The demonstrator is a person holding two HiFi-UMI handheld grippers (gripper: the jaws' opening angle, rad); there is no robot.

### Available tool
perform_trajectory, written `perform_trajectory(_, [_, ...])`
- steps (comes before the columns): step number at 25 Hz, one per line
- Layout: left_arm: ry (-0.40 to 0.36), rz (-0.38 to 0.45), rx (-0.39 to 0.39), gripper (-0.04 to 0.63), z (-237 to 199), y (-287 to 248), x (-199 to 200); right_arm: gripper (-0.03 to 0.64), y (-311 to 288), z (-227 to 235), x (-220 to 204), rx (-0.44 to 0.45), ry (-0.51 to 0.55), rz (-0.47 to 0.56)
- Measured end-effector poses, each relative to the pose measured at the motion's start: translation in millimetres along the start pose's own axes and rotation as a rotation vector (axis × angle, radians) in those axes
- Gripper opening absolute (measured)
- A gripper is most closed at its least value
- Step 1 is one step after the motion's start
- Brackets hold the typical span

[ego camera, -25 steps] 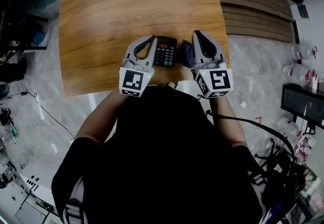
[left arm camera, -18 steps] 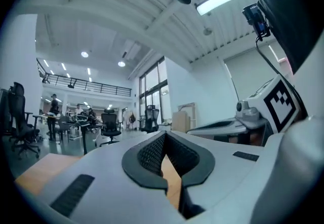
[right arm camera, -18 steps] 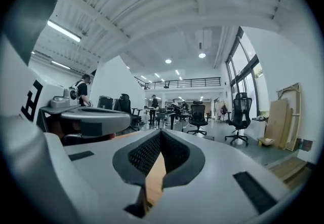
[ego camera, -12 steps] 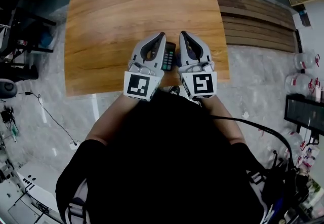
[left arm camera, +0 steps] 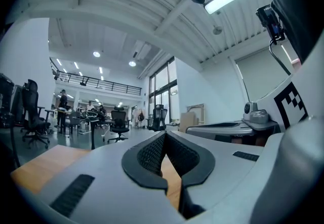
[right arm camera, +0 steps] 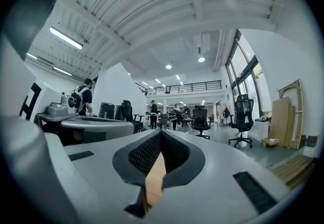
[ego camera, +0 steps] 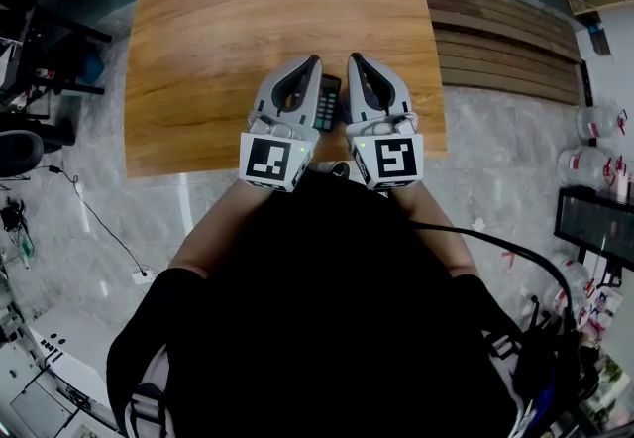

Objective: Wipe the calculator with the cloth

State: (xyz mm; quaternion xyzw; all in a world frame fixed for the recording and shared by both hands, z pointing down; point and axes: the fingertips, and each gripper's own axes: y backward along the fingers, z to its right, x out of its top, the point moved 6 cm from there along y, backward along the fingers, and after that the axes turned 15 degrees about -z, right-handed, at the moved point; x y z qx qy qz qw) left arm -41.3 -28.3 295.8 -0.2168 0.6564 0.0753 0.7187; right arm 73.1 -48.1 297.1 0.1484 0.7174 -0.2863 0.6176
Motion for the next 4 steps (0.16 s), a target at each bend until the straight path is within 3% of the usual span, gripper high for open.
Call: perform_trajectory(4, [-0.023,0.005,0.009,0.005,1.1,-4.5,-0.7,0.014,0.7,1.8,1.2,0.008,0.008,0.003])
